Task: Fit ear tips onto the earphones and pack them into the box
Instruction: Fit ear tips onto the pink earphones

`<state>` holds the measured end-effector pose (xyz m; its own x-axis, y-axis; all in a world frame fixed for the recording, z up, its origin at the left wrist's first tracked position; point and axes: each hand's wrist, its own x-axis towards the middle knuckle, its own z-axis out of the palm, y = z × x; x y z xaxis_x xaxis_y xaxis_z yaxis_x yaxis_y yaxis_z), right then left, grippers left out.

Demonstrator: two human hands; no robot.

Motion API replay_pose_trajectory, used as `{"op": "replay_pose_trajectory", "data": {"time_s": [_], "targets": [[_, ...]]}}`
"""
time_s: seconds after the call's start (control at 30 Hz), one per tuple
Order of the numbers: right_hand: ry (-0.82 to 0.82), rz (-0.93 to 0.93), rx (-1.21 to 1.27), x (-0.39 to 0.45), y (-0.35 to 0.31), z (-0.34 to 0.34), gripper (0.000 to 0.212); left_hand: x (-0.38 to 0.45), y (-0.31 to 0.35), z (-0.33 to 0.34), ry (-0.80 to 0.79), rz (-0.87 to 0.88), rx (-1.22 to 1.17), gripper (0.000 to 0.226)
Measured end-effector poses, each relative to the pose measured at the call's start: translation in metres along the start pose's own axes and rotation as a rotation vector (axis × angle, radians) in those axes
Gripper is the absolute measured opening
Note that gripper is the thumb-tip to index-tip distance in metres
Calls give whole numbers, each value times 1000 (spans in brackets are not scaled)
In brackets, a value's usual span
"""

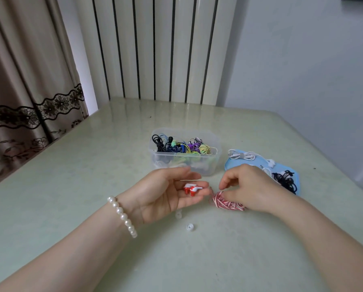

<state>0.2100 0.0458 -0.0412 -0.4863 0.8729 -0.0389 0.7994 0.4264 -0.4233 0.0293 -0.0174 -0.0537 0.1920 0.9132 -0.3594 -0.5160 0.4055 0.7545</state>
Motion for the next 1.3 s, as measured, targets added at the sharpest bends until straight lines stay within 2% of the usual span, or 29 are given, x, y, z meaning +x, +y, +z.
{"op": "replay_pose_trajectory", "data": {"time_s": [0.07, 0.13, 0.23, 0.37, 0.53, 0.57, 0.67, 0.77, 0.9, 1.0, 1.07, 1.13, 1.23, 1.3], "targets": [[146, -129, -35, -2, -1, 3, 20, 0, -1, 0, -1, -11, -1, 35], [231, -289, 144, -6, -6, 6, 26, 0, -2, 2, -13, -23, -6, 43], [205, -433, 291, -10, -11, 14, 26, -1, -2, 3, -43, -31, 10, 54], [239, -492, 234, -8, -11, 26, 24, 0, -4, 4, -44, -31, 12, 66], [243, -458, 327, -7, -10, 27, 11, -1, -4, 6, -29, -11, 92, 60], [237, -425, 395, -7, -10, 26, 6, -1, -3, 5, -11, 8, 137, 56], [254, -290, 689, -4, -6, 22, 20, -3, 1, 1, 50, 62, 261, 42], [277, -184, 917, -2, -2, 15, 15, -4, 7, -4, 81, 125, 361, 36], [302, -132, 947, 0, 3, 15, 7, -5, 15, -11, 140, 210, 451, 30], [287, -125, 926, 1, 2, 18, 7, -5, 21, -18, 219, 321, 521, 11], [283, -131, 917, 1, 1, 21, 10, -4, 25, -24, 329, 409, 679, 6], [284, -136, 911, 2, 1, 23, 14, -3, 27, -30, 437, 485, 849, 13], [259, -140, 899, 2, 0, 26, 21, 0, 20, -30, 474, 536, 1006, 15], [229, -149, 898, 1, -2, 29, 24, 5, 9, -26, 468, 541, 1228, 7]]}}
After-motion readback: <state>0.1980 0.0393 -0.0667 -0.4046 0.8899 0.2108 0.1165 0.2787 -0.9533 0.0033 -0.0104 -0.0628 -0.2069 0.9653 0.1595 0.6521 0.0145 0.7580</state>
